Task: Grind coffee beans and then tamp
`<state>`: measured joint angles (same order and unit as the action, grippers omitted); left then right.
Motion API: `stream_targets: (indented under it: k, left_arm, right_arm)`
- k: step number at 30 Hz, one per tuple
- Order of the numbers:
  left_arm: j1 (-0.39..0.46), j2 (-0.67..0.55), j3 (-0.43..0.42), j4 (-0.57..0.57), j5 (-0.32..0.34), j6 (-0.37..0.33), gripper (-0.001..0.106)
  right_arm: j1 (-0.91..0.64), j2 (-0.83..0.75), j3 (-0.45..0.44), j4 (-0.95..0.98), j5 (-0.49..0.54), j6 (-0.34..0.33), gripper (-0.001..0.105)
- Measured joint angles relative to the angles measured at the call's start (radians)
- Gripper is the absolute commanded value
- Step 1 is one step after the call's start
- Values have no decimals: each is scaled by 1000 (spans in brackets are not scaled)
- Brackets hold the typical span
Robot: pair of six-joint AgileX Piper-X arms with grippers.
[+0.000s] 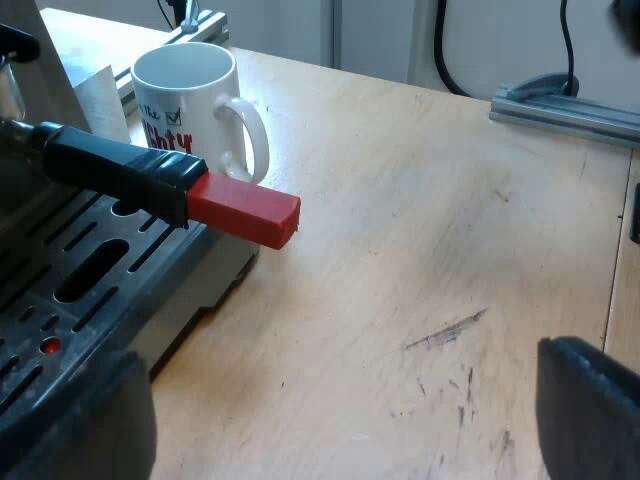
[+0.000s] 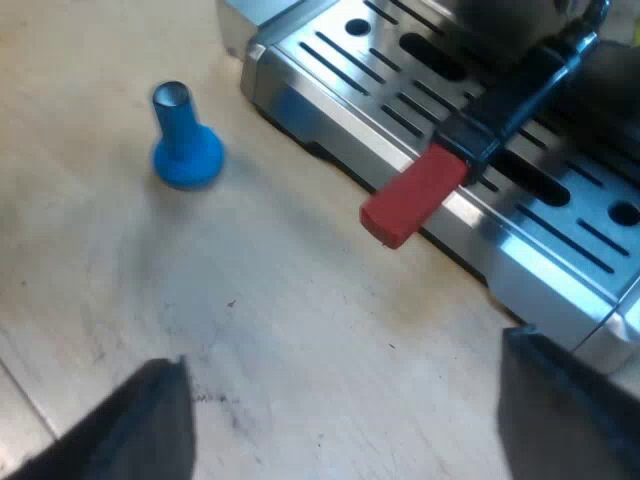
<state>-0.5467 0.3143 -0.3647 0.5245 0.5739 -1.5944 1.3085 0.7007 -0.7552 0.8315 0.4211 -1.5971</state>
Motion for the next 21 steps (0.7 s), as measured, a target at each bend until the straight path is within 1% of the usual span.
stream_targets:
  k: [3,4,7,9,12,14,15,16,19,21]
  left_arm:
    - [0,0,0,0,0,0,78]
    - [0,0,0,0,0,0,78]
    - [0,0,0,0,0,0,78]
    - [0,0,0,0,0,0,78]
    - [0,0,0,0,0,0,78]
    - [0,0,0,0,0,0,78]
    - [0,0,0,0,0,0,78]
    - [0,0,0,0,0,0,78]
    - [0,0,0,0,0,0,78]
    - [0,0,0,0,0,0,78]
  right_arm:
    - [18,8,10,-16,13,19,47]
    - [71,24,51,-82,47,70,47]
    - [117,37,99,-151,134,139,47]
    - [156,38,153,-225,242,220,47]
    - [197,38,217,-295,331,260,47]
    - [209,38,244,-332,361,278,47]
    - [211,38,271,-376,385,291,47]
    - [211,38,282,-395,388,296,47]
    - [211,44,327,-474,400,301,39]
    - [211,64,348,-518,403,303,31]
